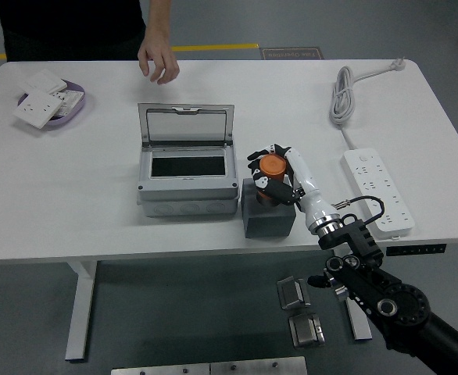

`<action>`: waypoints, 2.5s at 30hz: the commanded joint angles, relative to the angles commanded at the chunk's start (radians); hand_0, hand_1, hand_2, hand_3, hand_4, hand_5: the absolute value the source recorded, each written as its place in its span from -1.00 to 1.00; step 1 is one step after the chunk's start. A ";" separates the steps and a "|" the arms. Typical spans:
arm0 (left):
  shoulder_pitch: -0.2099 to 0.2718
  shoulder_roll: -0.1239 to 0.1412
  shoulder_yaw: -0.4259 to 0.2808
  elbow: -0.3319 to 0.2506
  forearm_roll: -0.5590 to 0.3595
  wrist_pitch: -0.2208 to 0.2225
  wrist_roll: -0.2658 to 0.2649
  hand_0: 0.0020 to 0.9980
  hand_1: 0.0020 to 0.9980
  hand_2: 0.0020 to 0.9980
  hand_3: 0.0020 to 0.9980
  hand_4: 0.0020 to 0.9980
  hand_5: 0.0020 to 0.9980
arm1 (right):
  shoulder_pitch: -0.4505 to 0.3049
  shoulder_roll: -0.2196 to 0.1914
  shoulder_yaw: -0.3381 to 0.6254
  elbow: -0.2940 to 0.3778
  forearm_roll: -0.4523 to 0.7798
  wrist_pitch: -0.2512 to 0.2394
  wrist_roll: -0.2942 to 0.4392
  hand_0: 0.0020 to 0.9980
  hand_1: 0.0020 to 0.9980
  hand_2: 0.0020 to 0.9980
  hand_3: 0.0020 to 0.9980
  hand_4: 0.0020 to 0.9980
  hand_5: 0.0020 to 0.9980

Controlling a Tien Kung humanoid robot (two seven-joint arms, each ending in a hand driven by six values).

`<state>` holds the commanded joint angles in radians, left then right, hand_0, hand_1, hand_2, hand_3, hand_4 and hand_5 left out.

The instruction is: Pick up the cylinder from the cube,place it in the box,flap close box

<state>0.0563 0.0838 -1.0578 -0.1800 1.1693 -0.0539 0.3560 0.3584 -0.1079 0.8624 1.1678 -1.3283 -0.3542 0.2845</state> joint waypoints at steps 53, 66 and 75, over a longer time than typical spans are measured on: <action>-0.023 0.040 -0.066 0.000 0.085 -0.015 0.033 0.20 0.28 0.10 0.12 0.32 -0.45 | 0.535 0.108 -0.431 -0.329 -0.472 0.169 -0.375 0.40 0.35 0.31 0.35 -0.21 -0.56; -0.025 0.040 -0.072 0.000 0.100 -0.013 0.033 0.20 0.28 0.09 0.11 0.31 -0.44 | 0.533 0.108 -0.450 -0.327 -0.471 0.170 -0.374 0.68 0.48 0.47 0.57 0.53 -0.23; -0.024 0.036 -0.070 0.000 0.098 -0.013 0.032 0.20 0.28 0.09 0.11 0.31 -0.45 | 0.530 0.108 -0.441 -0.256 -0.405 0.165 -0.364 0.69 0.48 0.47 0.58 0.57 -0.20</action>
<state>0.0325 0.1198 -1.1277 -0.1800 1.2672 -0.0666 0.3880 0.8889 0.0000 0.4210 0.9115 -1.7336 -0.1891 -0.0796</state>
